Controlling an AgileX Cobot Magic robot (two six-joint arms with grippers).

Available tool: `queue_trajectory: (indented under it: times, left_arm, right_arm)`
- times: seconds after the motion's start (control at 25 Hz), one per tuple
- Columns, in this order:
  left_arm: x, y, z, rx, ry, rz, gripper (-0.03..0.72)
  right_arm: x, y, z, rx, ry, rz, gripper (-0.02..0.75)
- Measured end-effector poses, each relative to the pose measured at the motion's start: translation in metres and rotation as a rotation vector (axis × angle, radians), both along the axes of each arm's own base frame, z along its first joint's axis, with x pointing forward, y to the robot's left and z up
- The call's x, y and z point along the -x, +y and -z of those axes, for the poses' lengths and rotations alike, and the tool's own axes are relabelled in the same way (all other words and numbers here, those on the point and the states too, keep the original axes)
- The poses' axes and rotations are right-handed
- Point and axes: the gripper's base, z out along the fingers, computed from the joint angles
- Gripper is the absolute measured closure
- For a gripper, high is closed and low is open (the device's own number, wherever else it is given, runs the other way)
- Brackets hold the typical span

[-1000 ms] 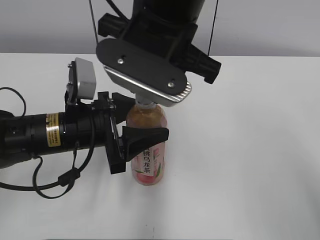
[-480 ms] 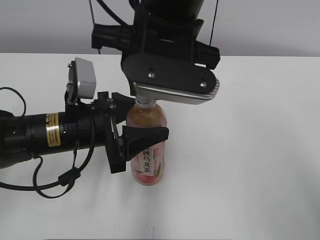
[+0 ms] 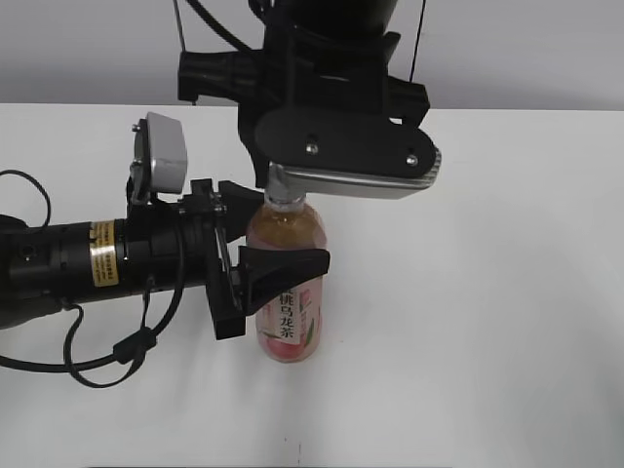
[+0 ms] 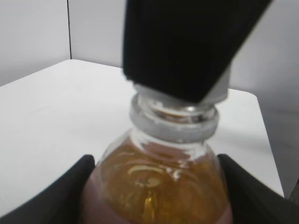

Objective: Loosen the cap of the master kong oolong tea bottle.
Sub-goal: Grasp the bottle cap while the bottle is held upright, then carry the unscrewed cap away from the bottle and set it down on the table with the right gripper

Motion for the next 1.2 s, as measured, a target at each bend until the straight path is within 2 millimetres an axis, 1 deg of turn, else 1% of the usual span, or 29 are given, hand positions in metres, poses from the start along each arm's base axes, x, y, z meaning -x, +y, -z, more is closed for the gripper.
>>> queue_trajectory:
  times: [0.28, 0.48, 0.56, 0.64, 0.8, 0.92, 1.04, 1.2]
  left_arm:
    - [0.001, 0.000, 0.000, 0.001, 0.003, 0.006, 0.233]
    - [0.000, 0.000, 0.000, 0.003, 0.010, 0.001, 0.233]
    - [0.000, 0.000, 0.000, 0.003, 0.010, 0.001, 0.233]
    - [0.000, 0.000, 0.000, 0.002, 0.010, 0.001, 0.233]
    - [0.000, 0.000, 0.000, 0.002, 0.010, 0.000, 0.233]
    - [0.000, 0.000, 0.000, 0.002, 0.011, 0.000, 0.233]
    - [0.000, 0.000, 0.000, 0.004, 0.012, -0.004, 0.233]
    - [0.000, 0.000, 0.000, 0.004, 0.012, -0.005, 0.233]
  right_arm:
    - [0.002, -0.002, -0.005, 0.004, -0.018, -0.035, 0.463]
    - [0.006, -0.007, -0.019, -0.018, -0.049, -0.041, 0.464]
    - [0.008, -0.008, -0.023, -0.028, -0.050, -0.020, 0.464]
    - [0.008, -0.011, -0.026, -0.036, -0.049, 0.048, 0.464]
    - [0.000, -0.019, -0.026, -0.058, -0.027, 0.341, 0.464]
    - [-0.013, -0.034, -0.020, -0.073, 0.006, 0.610, 0.464]
    - [-0.029, -0.059, -0.005, -0.074, 0.062, 0.879, 0.464]
    - [-0.043, -0.094, 0.025, -0.026, 0.140, 1.191, 0.464]
